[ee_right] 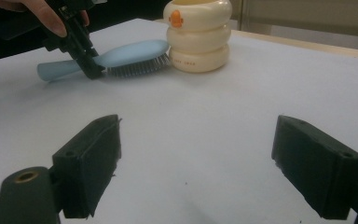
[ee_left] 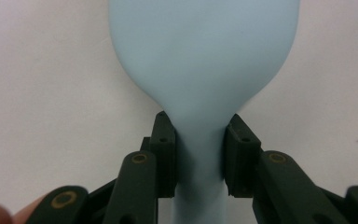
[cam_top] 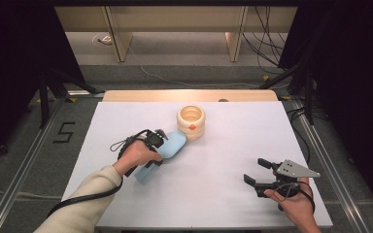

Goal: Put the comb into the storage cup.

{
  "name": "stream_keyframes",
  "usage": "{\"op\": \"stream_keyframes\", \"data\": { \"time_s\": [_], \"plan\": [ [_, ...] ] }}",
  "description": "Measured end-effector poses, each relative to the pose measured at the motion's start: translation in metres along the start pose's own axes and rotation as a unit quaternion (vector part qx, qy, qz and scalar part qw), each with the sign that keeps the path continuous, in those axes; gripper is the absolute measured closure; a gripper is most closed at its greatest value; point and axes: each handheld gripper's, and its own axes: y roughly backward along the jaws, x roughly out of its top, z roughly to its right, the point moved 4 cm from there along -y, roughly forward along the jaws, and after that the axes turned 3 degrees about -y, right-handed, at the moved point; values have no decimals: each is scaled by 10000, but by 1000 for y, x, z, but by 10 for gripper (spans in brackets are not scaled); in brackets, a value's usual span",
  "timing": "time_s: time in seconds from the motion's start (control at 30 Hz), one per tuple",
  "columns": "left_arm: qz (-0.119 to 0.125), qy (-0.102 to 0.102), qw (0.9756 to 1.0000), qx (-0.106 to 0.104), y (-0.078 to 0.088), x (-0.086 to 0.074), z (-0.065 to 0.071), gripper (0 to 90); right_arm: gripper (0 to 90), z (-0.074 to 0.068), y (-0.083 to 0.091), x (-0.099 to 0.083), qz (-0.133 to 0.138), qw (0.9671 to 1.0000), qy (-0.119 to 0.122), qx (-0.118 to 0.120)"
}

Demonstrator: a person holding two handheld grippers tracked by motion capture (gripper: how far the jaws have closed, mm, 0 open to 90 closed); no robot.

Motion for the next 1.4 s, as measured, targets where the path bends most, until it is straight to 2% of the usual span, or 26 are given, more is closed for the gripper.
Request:
{"op": "stream_keyframes", "data": {
  "time_s": [0.47, 0.7, 0.93, 1.2, 1.27, 1.4],
  "plan": [
    [220, 20, 9998, 8, 0, -6, 0, 693, 165, 0, 0, 0, 10, 10000, 2, 0],
    [353, 127, 9992, -100, 2, -10, 0, 693, 165, 0, 0, 0, 8, 10000, 2, -2],
    [527, 179, 9984, -66, 8, -15, -1, 693, 165, 0, 0, 0, 10, 10000, 8, -2],
    [934, 314, 9951, -70, 17, -21, -2, 693, 165, -1, 0, 0, 13, 10000, -6, 6],
    [1047, 364, 9938, -74, 21, -23, -2, 694, 165, -1, -1, 0, 10, 10000, -3, 6],
    [1374, 447, 9895, -69, 27, -28, -3, 694, 165, -1, -1, 0, 12, 10000, -9, 11]
  ]
}}
